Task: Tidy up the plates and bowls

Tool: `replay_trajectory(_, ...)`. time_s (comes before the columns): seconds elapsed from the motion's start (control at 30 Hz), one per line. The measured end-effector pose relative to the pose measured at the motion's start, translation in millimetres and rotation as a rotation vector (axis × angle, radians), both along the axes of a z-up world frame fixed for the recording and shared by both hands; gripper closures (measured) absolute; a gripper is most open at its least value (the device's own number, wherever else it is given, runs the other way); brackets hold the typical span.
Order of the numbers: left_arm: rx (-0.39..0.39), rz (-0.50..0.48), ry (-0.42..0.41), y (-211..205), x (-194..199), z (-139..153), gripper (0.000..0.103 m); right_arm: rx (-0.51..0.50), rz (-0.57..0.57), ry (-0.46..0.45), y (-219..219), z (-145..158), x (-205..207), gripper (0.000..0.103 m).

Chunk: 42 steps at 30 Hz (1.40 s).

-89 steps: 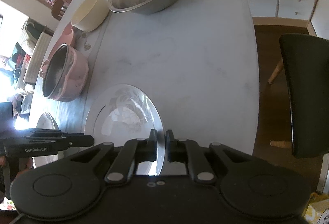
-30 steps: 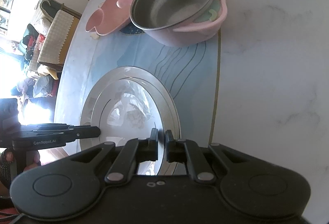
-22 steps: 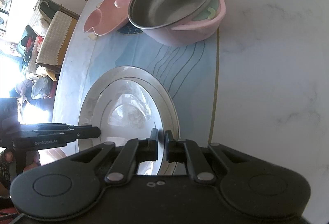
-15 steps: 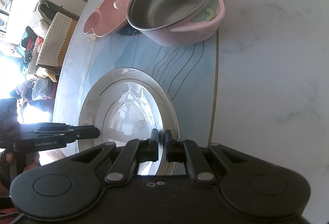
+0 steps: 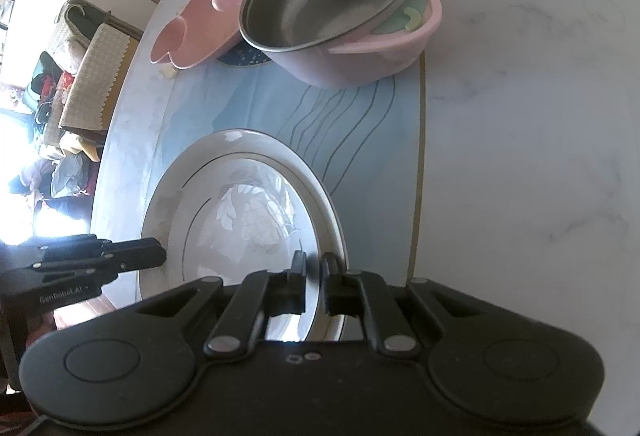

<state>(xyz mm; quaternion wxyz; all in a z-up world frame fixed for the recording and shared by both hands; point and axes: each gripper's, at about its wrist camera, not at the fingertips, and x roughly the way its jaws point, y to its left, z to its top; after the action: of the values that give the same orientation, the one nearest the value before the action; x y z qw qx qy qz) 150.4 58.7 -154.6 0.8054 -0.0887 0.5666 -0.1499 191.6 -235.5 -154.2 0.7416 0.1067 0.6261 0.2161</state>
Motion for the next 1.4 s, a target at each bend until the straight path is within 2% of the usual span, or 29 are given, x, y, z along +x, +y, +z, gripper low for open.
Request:
replay_trajectory(0.3, 0.033, -0.022, -0.042, -12, -1, 7, 0.093, -0.048, -0.012, -0.05, 5, 13, -7, 0.085)
replay_trajectory(0.57, 0.05, -0.036, -0.109, -24, -6, 20, 0.056, -0.073, 0.014, -0.123, 6, 31, -22, 0.072)
replay_trajectory(0.7, 0.061, -0.044, -0.161, -30, -11, 32, 0.049, -0.074, 0.029, -0.175, 9, 44, -30, 0.067)
replay_trajectory(0.83, 0.097, -0.033, -0.234, -36, -15, 48, 0.043, -0.084, 0.056, -0.263, 12, 63, -41, 0.054)
replay_trajectory(0.97, 0.111, -0.038, -0.293, -40, -18, 63, 0.042, -0.091, 0.073, -0.349, 15, 82, -46, 0.038)
replay_trajectory(1.0, 0.118, -0.039, -0.312, -41, -18, 67, 0.042, -0.092, 0.076, -0.366, 14, 86, -46, 0.037)
replay_trajectory(1.07, 0.121, -0.029, -0.342, -42, -18, 75, 0.029, -0.1, 0.087, -0.4, 17, 95, -47, 0.031)
replay_trajectory(1.1, 0.115, -0.02, -0.356, -40, -17, 79, 0.027, -0.104, 0.094, -0.416, 18, 100, -48, 0.029)
replay_trajectory(1.33, 0.11, 0.051, -0.412, -24, -6, 100, 0.025, -0.141, 0.136, -0.521, 33, 126, -32, 0.011)
replay_trajectory(1.4, 0.104, 0.09, -0.426, -18, -1, 105, 0.025, -0.151, 0.146, -0.548, 38, 133, -23, 0.008)
